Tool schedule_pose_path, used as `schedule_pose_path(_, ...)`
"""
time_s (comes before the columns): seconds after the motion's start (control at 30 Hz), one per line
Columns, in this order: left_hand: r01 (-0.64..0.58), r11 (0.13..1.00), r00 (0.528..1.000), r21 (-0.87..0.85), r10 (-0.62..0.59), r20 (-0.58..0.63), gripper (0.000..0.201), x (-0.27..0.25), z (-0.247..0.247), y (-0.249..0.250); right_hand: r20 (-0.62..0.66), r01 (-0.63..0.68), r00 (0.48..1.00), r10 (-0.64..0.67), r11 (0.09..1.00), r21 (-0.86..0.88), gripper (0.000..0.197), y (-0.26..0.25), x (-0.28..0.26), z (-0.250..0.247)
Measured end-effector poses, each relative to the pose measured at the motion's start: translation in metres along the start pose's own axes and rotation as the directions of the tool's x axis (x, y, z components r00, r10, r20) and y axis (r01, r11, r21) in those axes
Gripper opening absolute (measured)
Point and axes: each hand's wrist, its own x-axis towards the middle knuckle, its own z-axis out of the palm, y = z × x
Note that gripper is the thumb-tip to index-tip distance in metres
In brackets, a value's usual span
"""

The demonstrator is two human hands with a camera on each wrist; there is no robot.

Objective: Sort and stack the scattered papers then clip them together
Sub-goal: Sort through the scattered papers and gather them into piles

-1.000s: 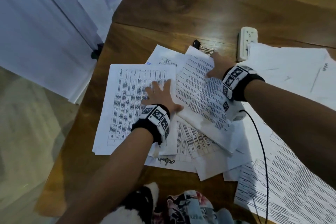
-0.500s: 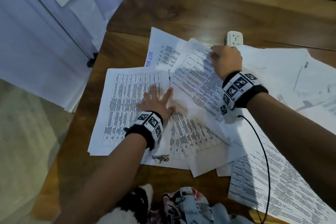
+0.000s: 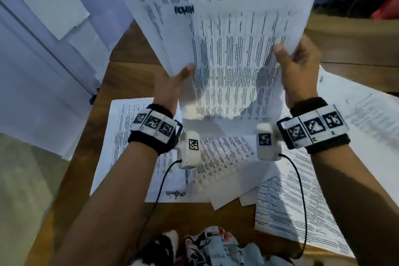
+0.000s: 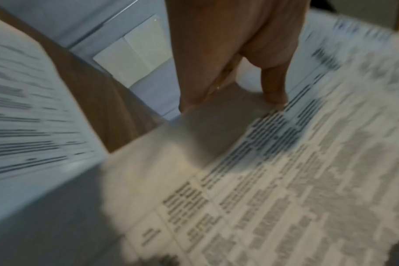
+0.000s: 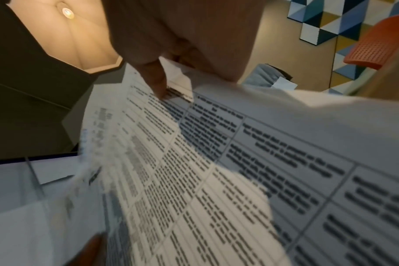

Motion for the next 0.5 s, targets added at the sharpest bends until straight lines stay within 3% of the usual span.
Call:
schedule_pose_path(0.07, -0.023, 0.999, 1.0, -0.037, 0.023, -0.009, 0.025, -0.005, 0.006, 0.011, -0.022, 0.036, 0.999, -0.035, 0.999, 0.031, 0.022, -0.003, -0.003, -0.003)
schedule_pose_path(0.17, -0.066, 0.997, 0.998, -0.043, 0.066, 0.008, 0.021, -0.016, 0.009, 0.012, -0.039, 0.024, 0.999, -0.022, 0.998, 0.064, 0.019, 0.0, -0.018, -0.006)
schedule_pose_path(0.27, -0.099, 0.995, 0.995, 0.028, 0.098, 0.031, 0.024, -0.026, 0.006, 0.004, -0.042, -0.063, 0.997, 0.068, 0.991, 0.116, 0.032, 0.007, -0.035, -0.007)
schedule_pose_path(0.33, -0.073, 0.995, 0.997, 0.061, 0.07, 0.042, 0.023, -0.031, 0.005, 0.0, -0.045, -0.036, 0.998, 0.042, 0.991, 0.131, 0.045, 0.007, -0.043, -0.004)
schedule_pose_path(0.43, -0.059, 0.995, 0.996, 0.082, 0.053, 0.071, 0.026, -0.036, 0.007, -0.003, -0.057, 0.127, 0.99, -0.131, 0.989, -0.07, 0.069, 0.0, -0.043, 0.002)
schedule_pose_path(0.5, -0.067, 0.992, 0.994, 0.109, 0.057, 0.095, 0.026, -0.038, 0.007, -0.002, -0.061, 0.206, 0.973, -0.224, 0.953, -0.221, 0.073, -0.006, -0.038, 0.005)
